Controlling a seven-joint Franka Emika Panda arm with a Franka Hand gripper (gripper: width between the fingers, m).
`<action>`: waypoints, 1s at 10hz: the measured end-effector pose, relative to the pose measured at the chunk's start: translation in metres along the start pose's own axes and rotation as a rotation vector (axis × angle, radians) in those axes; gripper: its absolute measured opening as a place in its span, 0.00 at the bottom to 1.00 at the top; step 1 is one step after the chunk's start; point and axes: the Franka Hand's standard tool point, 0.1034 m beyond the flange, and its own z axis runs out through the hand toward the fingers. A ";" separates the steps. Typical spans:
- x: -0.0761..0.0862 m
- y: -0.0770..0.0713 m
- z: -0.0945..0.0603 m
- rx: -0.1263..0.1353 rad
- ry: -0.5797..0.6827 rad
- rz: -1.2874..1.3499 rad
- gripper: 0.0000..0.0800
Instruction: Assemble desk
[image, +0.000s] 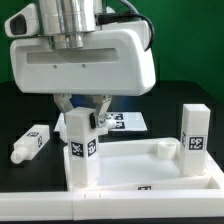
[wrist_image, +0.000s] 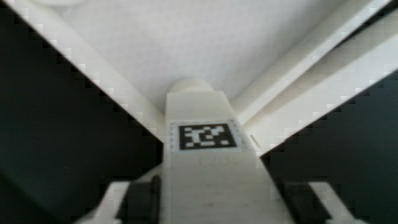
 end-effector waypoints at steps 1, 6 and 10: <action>-0.001 -0.001 0.000 0.006 -0.006 0.215 0.37; 0.003 0.000 0.001 0.053 -0.039 0.773 0.36; -0.008 0.001 0.009 0.056 -0.038 0.078 0.76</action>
Offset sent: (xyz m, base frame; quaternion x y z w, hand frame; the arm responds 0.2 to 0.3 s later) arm 0.0154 -0.0144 0.0052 0.0930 0.0174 0.4183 0.9034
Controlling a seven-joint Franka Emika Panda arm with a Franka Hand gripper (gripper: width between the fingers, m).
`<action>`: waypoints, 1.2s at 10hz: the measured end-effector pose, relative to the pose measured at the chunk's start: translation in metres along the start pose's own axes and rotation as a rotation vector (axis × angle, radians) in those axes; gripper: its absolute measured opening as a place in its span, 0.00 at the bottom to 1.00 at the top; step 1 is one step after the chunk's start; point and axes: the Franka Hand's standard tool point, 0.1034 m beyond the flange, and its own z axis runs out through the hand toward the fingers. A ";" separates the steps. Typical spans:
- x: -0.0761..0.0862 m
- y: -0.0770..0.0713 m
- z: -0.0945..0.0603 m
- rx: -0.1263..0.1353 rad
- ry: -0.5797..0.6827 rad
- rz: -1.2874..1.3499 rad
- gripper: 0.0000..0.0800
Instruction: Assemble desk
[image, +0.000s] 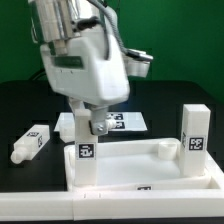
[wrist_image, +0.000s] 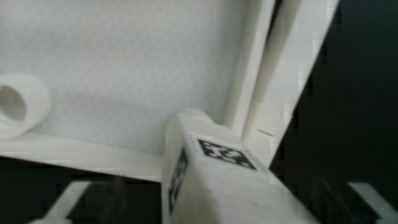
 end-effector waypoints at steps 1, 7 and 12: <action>-0.001 0.001 0.001 -0.003 -0.004 -0.086 0.76; 0.010 -0.007 -0.008 -0.065 0.063 -0.793 0.81; 0.012 -0.003 -0.007 -0.059 0.071 -0.448 0.36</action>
Offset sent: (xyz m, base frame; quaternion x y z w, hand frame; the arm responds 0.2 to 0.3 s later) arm 0.0000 0.0000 0.0000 0.0000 0.0000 -0.1296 0.9916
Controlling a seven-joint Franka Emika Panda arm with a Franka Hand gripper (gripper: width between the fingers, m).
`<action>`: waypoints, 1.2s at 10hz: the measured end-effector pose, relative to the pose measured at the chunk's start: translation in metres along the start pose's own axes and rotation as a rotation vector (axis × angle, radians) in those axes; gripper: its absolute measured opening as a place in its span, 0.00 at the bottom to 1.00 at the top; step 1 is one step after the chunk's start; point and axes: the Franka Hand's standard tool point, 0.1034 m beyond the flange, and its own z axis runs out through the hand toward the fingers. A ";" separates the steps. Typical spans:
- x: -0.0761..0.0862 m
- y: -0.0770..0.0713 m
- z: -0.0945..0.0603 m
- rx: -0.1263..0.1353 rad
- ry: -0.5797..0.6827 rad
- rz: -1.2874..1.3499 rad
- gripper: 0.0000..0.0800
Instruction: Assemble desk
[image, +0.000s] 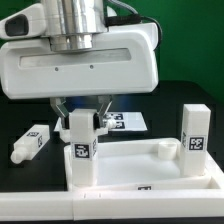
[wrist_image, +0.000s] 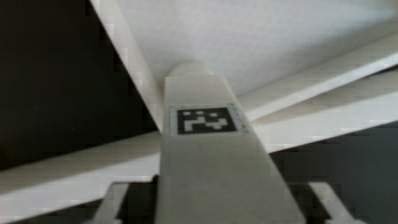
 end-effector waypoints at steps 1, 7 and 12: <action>0.000 0.001 0.000 -0.001 0.000 0.177 0.36; -0.001 0.005 0.000 0.024 0.002 0.844 0.36; -0.004 -0.002 0.000 0.053 -0.058 1.420 0.36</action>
Offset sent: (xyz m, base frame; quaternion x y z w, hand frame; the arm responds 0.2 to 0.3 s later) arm 0.0144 0.0016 -0.0036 0.0660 -0.0081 0.5283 0.8465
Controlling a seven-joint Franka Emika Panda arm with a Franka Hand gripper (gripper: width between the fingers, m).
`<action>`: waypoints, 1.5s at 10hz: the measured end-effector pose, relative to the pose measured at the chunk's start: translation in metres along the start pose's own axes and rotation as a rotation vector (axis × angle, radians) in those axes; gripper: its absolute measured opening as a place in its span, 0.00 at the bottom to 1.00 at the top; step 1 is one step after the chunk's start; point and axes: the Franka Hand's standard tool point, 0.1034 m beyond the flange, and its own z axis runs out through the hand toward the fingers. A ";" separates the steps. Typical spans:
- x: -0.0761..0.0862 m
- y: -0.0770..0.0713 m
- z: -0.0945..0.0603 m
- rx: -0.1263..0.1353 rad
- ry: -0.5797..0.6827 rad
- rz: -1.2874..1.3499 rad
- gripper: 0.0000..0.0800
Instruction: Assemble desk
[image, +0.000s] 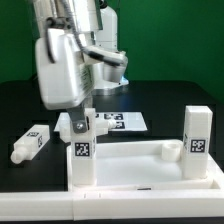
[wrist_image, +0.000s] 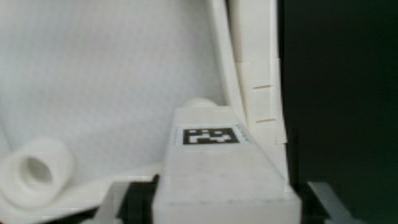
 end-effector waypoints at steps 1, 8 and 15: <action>-0.003 0.001 0.001 0.001 -0.012 0.139 0.36; -0.004 0.001 0.001 0.006 -0.018 -0.316 0.77; -0.002 0.004 0.004 -0.075 -0.004 -1.076 0.81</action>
Offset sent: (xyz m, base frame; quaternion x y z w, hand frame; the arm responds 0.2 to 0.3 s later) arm 0.0000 0.0000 0.0000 0.0000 0.0000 0.0000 1.0000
